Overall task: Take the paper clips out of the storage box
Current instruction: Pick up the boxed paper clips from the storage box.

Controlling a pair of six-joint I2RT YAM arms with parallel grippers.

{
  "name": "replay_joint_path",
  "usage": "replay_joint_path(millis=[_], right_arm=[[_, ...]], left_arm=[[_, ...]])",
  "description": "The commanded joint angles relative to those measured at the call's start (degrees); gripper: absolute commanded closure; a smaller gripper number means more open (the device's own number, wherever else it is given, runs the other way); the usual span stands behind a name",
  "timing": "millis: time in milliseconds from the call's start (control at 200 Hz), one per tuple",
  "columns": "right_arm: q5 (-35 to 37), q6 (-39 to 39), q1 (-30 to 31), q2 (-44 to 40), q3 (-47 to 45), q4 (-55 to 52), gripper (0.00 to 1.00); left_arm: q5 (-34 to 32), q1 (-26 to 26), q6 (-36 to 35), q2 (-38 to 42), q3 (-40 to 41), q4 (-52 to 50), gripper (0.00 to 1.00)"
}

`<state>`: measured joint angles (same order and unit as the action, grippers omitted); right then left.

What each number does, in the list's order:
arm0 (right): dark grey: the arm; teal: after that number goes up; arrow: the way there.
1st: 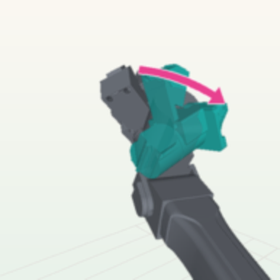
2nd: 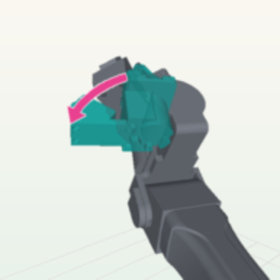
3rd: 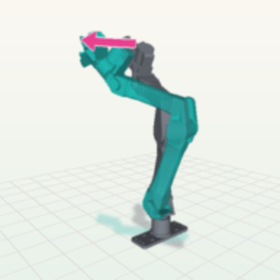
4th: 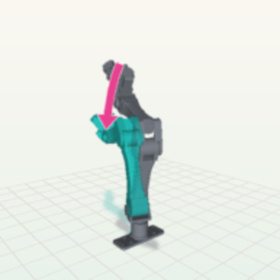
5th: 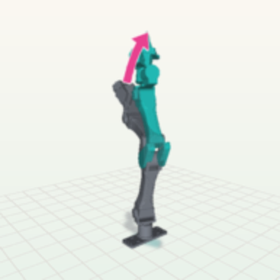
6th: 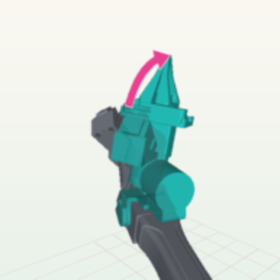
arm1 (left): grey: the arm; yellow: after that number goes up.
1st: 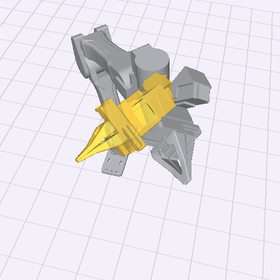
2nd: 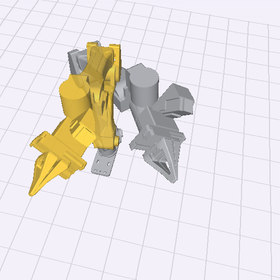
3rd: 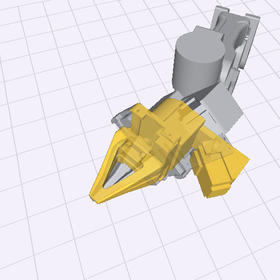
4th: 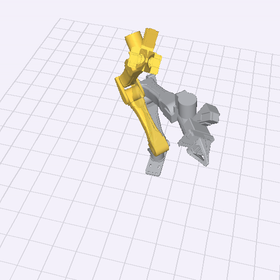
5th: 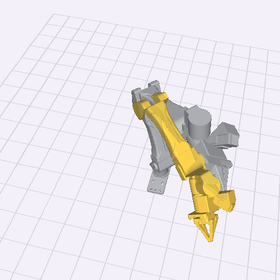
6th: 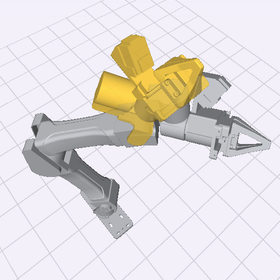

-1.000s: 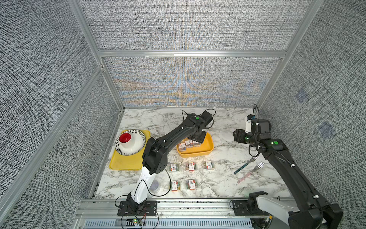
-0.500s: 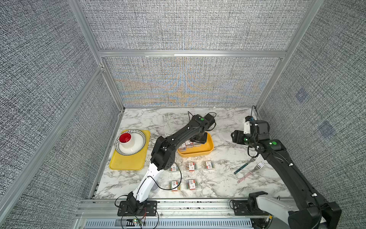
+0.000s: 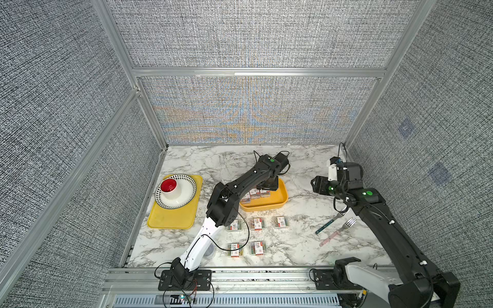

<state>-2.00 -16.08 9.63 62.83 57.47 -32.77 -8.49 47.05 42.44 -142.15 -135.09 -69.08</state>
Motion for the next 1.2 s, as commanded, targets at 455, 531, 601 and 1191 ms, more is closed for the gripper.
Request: replay_joint_path(millis=[455,531,601,1191], right_arm=[[-1.19,-0.09,-0.05,0.43,-0.60,0.95,0.29],[-1.41,-0.10,-0.04,0.65,-0.61,1.04,0.29],[-1.52,-0.10,-0.08,0.66,-0.50,1.04,0.29],[-1.78,-0.18,-0.14,1.34,-0.69,1.53,0.29]], left_arm=[[0.84,-0.46,2.83,-1.85,2.28,2.28,0.40],[1.06,-0.55,3.01,-2.26,1.93,2.46,0.40],[1.28,-0.64,3.09,-2.68,1.54,2.63,0.40],[2.53,-0.65,3.00,-5.20,-0.53,2.90,0.40]])
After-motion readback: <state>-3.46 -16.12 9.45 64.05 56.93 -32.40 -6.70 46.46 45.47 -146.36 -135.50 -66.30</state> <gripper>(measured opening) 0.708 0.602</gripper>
